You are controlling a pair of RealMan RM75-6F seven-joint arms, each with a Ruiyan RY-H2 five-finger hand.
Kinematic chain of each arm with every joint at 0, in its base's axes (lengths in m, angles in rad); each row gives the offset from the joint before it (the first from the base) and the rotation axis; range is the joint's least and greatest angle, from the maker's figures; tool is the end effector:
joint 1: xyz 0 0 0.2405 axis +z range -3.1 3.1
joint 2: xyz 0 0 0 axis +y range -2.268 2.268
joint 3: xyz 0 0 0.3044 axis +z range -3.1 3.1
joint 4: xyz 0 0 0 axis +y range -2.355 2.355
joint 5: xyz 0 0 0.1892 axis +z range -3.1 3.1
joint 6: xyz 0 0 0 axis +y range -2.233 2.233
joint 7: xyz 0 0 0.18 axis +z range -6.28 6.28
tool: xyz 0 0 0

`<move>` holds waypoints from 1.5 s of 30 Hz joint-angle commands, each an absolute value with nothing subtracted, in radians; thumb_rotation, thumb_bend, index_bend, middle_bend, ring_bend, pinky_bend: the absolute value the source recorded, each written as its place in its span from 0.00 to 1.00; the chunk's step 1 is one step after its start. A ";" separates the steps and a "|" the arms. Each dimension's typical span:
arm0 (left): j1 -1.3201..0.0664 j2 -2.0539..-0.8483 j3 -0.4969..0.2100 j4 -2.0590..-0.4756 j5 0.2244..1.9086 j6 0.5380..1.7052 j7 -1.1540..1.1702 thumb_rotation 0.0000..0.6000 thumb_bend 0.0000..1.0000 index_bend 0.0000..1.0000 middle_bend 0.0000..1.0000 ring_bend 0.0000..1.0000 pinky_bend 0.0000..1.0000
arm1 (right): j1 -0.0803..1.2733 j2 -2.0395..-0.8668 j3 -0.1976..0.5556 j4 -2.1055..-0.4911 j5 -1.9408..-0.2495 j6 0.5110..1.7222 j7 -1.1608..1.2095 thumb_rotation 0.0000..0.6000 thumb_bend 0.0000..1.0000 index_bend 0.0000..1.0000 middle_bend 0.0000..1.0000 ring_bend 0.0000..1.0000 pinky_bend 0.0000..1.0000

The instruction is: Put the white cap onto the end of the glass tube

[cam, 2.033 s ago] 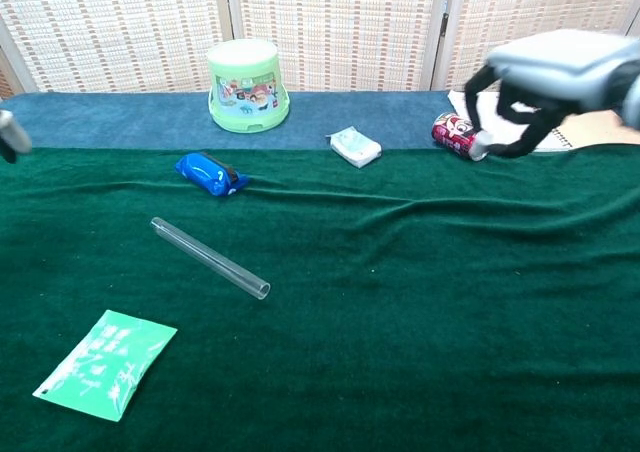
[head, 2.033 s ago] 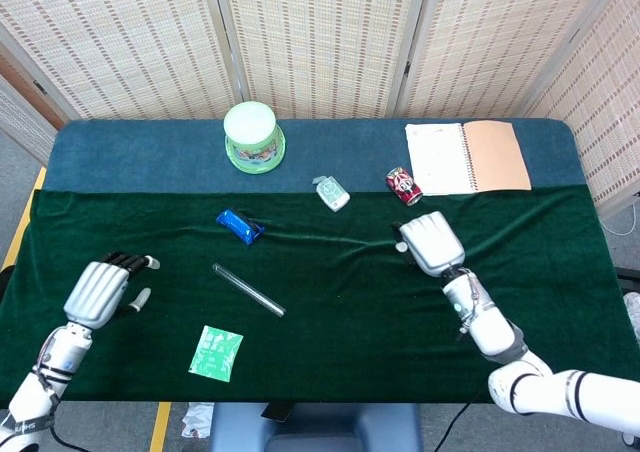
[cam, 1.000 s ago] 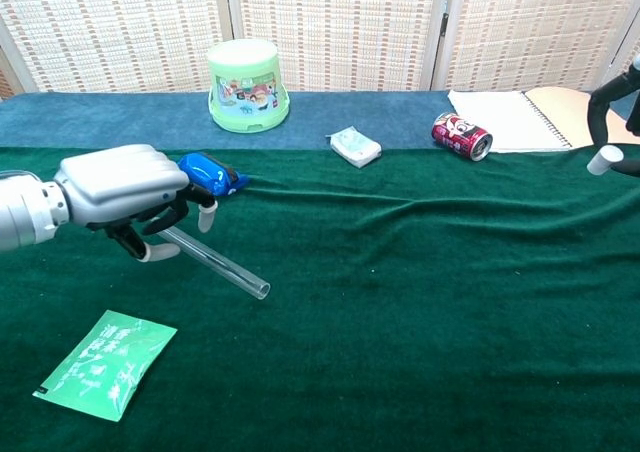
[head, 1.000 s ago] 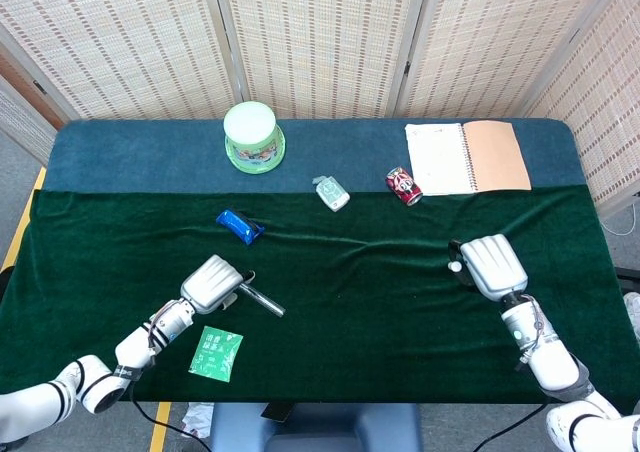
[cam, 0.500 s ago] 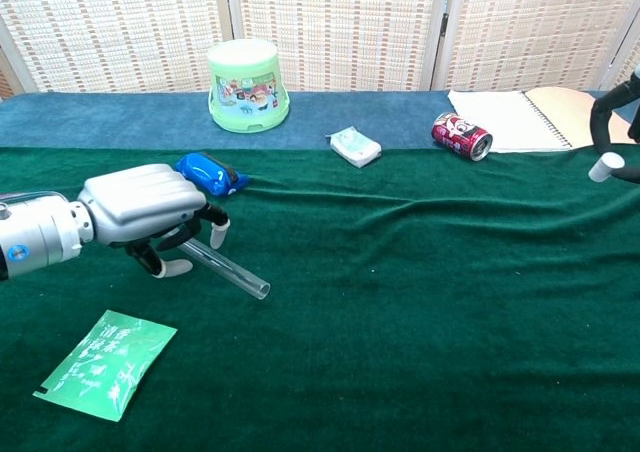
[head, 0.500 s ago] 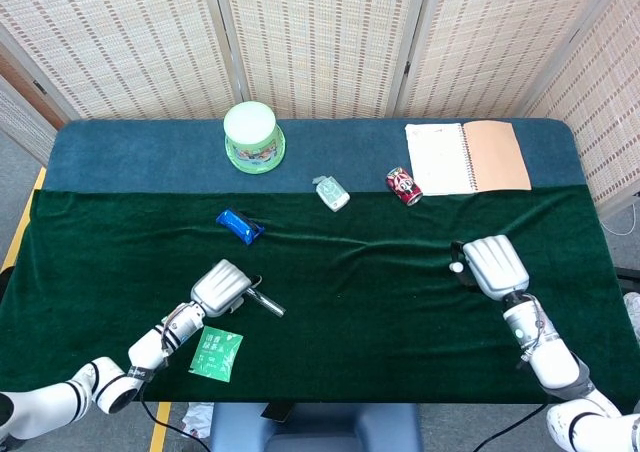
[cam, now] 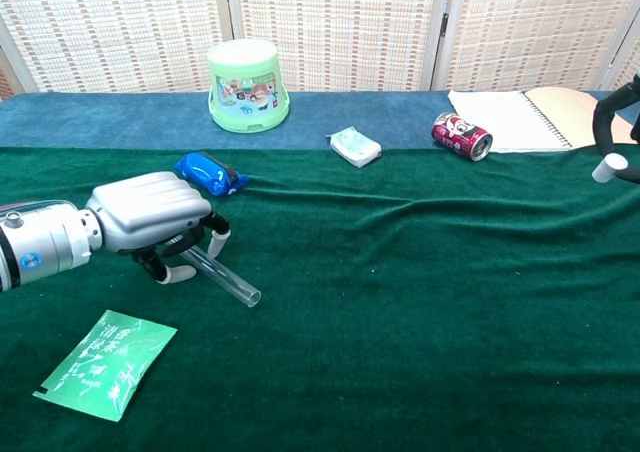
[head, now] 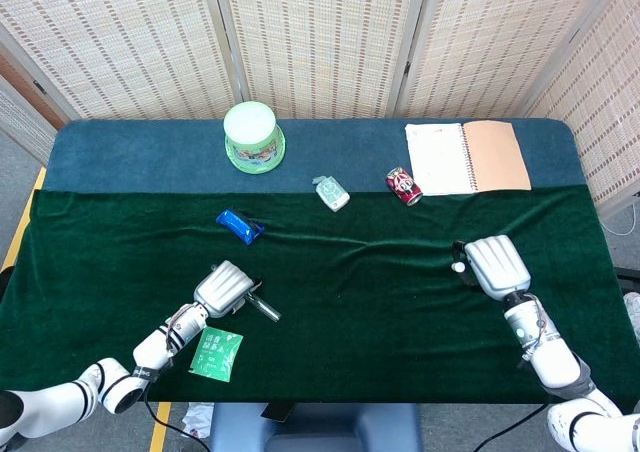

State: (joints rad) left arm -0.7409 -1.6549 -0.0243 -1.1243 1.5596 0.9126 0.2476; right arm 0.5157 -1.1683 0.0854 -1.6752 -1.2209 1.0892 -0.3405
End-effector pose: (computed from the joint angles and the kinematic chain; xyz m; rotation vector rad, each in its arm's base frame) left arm -0.2029 0.3874 -0.0608 -2.2085 -0.4702 -0.7616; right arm -0.2688 -0.3511 0.1279 1.7428 -0.8201 0.7216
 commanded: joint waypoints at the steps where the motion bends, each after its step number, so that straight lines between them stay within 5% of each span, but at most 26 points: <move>1: -0.741 -1.658 -0.022 -1.119 1.559 0.916 0.244 1.00 0.38 0.51 0.83 0.74 0.73 | 0.516 -1.169 0.087 -1.675 -1.220 1.087 -0.341 1.00 0.60 0.72 0.94 1.00 1.00; 16: -0.712 -1.616 -0.080 -1.248 1.484 0.984 0.013 1.00 0.39 0.75 0.88 0.80 0.75 | 0.516 -1.152 0.104 -1.728 -1.295 1.112 -0.295 1.00 0.60 0.74 0.95 1.00 1.00; 31: -0.717 -1.410 -0.190 -1.664 1.199 0.847 -0.115 1.00 0.40 0.78 0.90 0.82 0.76 | 0.606 -1.093 0.136 -1.922 -1.502 1.054 -0.151 1.00 0.61 0.75 0.95 1.00 1.00; 45: -0.762 -1.363 -0.240 -1.740 0.968 0.707 -0.185 1.00 0.41 0.79 0.90 0.83 0.76 | 0.690 -1.153 0.185 -1.956 -1.532 1.019 -0.135 1.00 0.61 0.76 0.95 1.00 1.00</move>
State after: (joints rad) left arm -0.7560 -1.3652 -0.2326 -1.7364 0.9822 0.7226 -0.1677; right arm 0.6820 -1.1429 0.1797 -1.9607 -1.5362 1.0233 -0.1323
